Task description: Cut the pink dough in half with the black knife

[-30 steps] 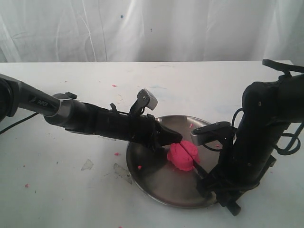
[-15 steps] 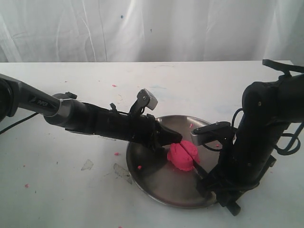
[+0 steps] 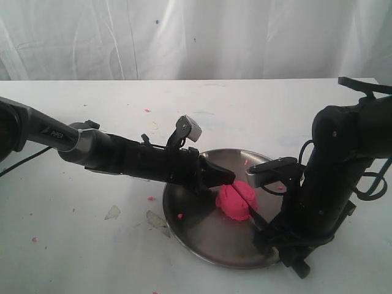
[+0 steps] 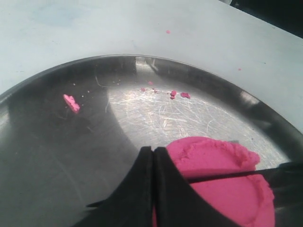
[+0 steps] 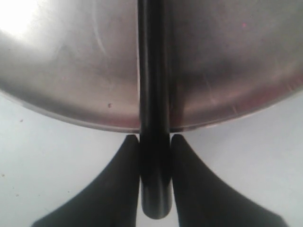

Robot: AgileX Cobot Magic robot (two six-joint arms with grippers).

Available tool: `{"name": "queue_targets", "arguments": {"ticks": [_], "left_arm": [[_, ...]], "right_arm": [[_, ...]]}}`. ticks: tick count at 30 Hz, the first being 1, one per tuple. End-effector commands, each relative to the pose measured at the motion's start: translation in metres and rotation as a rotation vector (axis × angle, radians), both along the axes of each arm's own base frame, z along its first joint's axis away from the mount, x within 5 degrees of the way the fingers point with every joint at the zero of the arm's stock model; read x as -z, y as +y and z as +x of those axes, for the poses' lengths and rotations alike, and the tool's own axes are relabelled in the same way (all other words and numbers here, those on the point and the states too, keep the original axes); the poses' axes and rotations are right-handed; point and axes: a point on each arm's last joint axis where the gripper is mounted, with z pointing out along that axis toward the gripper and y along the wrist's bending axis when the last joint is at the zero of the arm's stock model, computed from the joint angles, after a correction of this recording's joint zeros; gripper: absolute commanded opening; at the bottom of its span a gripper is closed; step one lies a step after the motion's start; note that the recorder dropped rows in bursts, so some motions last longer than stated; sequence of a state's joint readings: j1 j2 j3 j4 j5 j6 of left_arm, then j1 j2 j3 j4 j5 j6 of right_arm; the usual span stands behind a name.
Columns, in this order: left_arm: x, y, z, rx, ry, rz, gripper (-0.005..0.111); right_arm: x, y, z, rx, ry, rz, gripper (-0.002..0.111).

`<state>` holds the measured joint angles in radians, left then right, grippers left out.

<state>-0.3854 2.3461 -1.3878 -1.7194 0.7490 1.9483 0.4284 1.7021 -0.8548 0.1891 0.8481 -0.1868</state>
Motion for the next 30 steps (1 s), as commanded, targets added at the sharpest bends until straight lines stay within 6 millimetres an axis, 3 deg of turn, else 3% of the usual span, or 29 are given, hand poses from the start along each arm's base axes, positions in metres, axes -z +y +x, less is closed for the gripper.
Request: {"name": "queue_targets", "arguments": {"ticks": [1, 20, 30], "left_arm": [[0.042, 0.007, -0.006, -0.034, 0.06, 0.159, 0.0], [0.042, 0.007, -0.006, -0.024, 0.039, 0.164, 0.0], [0.028, 0.006, 0.0, -0.07, 0.007, 0.121, 0.0]], "right_arm": [[0.012, -0.001, -0.002, 0.005, 0.033, -0.014, 0.0], [0.012, -0.001, -0.002, 0.005, 0.033, -0.014, 0.0], [0.012, -0.001, -0.002, 0.005, 0.033, -0.014, 0.0]]}}
